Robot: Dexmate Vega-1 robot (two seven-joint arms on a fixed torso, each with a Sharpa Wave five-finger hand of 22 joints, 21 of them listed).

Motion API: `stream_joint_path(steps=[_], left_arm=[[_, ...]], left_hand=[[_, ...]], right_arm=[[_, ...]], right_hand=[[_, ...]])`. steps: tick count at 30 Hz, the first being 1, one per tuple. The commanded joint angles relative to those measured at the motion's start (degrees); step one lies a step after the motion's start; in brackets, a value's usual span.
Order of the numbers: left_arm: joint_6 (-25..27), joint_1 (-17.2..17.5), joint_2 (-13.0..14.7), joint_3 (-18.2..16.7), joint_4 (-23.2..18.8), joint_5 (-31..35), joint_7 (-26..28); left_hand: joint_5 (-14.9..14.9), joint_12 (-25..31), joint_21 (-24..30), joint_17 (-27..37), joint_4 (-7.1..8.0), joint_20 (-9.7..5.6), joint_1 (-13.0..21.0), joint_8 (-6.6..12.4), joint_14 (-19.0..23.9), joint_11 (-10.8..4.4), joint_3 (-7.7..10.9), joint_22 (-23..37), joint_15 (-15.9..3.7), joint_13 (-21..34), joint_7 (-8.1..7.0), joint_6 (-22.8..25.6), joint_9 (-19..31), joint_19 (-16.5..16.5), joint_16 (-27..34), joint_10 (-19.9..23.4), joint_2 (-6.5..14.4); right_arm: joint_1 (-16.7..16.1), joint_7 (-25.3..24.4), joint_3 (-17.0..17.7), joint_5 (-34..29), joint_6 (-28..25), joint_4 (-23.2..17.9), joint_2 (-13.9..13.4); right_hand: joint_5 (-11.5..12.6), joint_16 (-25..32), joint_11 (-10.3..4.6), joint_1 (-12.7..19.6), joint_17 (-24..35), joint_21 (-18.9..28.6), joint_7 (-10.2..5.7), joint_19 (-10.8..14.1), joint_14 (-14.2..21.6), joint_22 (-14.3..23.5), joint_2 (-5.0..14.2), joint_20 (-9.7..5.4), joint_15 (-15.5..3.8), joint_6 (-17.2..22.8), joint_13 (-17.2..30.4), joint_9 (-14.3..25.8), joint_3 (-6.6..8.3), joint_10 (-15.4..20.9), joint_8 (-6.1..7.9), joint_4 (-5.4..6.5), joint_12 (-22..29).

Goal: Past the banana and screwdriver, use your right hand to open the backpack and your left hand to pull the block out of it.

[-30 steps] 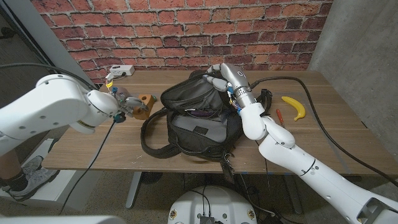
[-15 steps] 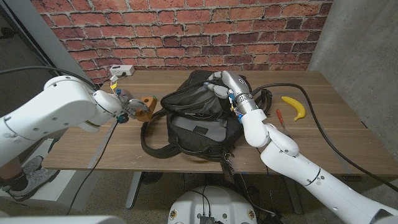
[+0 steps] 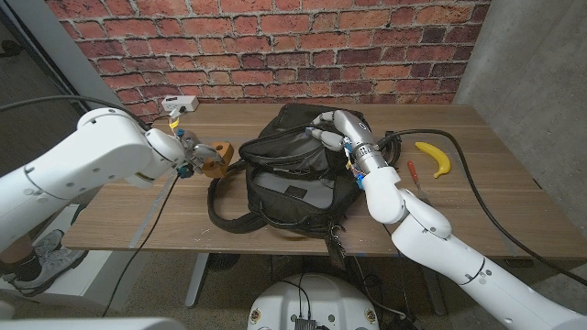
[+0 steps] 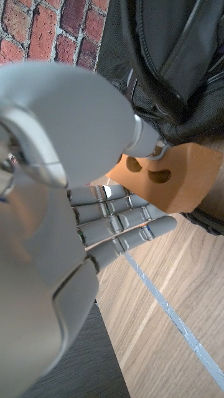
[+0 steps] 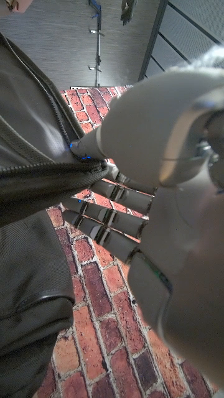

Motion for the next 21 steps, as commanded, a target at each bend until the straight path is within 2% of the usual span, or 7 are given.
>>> stream_joint_path(steps=[1,7,21], left_arm=[[0.2,-2.5,-0.1,2.9,2.1,-1.9,2.5],[0.2,-4.3,0.5,4.7,3.2,-5.1,5.2],[0.2,-6.9,3.1,7.2,5.2,-15.1,13.0]], left_hand=[[0.3,-0.1,0.5,0.2,0.34,-0.04,3.8,1.14,1.6,-2.7,0.64,-0.1,-1.51,0.1,0.5,1.3,11.0,-0.4,-0.1,2.7,4.0],[0.3,-0.3,0.8,0.3,0.34,-0.12,3.8,1.19,1.6,-2.79,0.64,-0.2,-1.57,0.1,0.51,1.3,11.0,-0.6,-0.3,2.7,3.9],[0.3,-0.5,1.4,0.6,0.39,-0.1,3.8,1.26,1.6,-2.81,0.65,-0.4,-1.58,0.2,0.51,1.3,11.0,-0.9,-0.6,3.0,4.0]], right_arm=[[-4.0,-3.7,4.4,4.6,-0.1,-2.6,-0.7],[-6.1,-5.4,7.2,7.3,0.3,-4.1,-1.2],[-8.5,-8.0,9.7,8.3,-2.1,-7.0,-2.2]], right_hand=[[0.3,-0.1,0.12,-0.5,0.2,0.2,-0.37,-0.4,-0.1,0.2,0.1,-4.73,-8.42,0.1,0.3,0.1,-0.12,-0.2,0.18,-0.05,-0.1],[0.3,0.0,0.13,-0.5,0.4,0.2,-0.37,-0.3,0.0,0.2,0.08,-4.66,-8.48,0.2,0.3,0.1,-0.18,-0.2,0.21,-0.08,-0.1],[0.3,0.0,0.1,-0.5,0.5,0.2,-0.36,-0.4,0.0,0.2,0.14,-4.63,-8.52,0.0,0.4,0.3,-0.16,-0.1,0.22,-0.2,-0.2]])
